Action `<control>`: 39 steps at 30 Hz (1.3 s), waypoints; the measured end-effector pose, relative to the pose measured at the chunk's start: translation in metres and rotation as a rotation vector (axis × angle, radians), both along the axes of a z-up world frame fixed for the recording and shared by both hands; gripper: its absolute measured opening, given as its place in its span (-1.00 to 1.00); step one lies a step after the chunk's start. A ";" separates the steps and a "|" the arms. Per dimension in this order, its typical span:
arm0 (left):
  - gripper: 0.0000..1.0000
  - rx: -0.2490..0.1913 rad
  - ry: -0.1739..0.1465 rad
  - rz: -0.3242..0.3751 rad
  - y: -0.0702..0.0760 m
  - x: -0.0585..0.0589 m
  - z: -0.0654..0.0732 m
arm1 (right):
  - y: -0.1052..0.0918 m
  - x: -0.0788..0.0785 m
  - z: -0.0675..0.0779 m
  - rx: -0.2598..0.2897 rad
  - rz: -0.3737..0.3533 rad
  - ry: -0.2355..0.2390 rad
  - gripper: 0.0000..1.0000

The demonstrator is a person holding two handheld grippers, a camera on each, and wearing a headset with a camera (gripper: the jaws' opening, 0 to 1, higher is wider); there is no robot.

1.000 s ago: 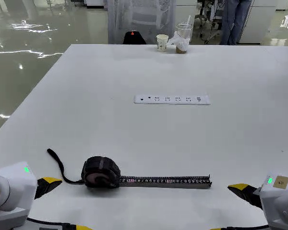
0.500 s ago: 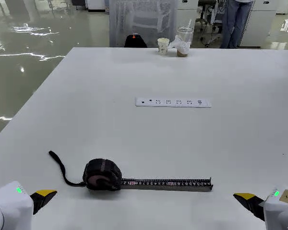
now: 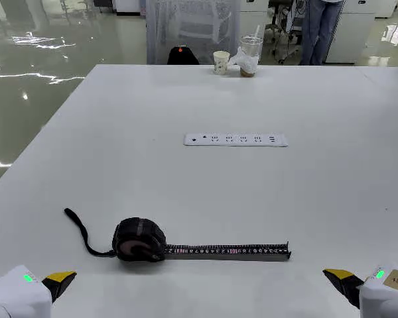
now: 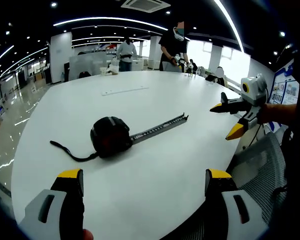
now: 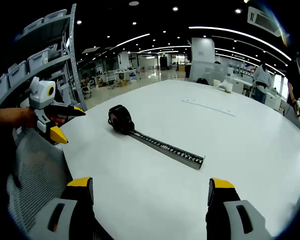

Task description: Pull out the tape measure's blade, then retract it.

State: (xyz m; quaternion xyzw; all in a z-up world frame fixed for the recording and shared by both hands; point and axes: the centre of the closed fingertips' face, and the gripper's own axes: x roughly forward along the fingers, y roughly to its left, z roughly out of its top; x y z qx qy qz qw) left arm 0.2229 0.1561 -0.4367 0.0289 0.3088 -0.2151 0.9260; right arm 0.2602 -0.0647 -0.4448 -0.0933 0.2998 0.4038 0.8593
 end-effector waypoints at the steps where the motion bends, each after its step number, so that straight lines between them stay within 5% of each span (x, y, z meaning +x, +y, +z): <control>1: 0.98 -0.002 -0.001 0.004 0.000 0.000 0.000 | 0.001 -0.001 0.001 0.000 -0.004 -0.002 0.90; 15: 0.98 -0.008 -0.037 0.059 -0.010 -0.003 0.012 | 0.010 -0.010 0.007 0.038 -0.078 0.003 0.98; 39: 0.98 0.004 -0.039 0.114 -0.013 -0.011 0.016 | 0.017 -0.020 0.015 0.061 -0.149 -0.003 0.98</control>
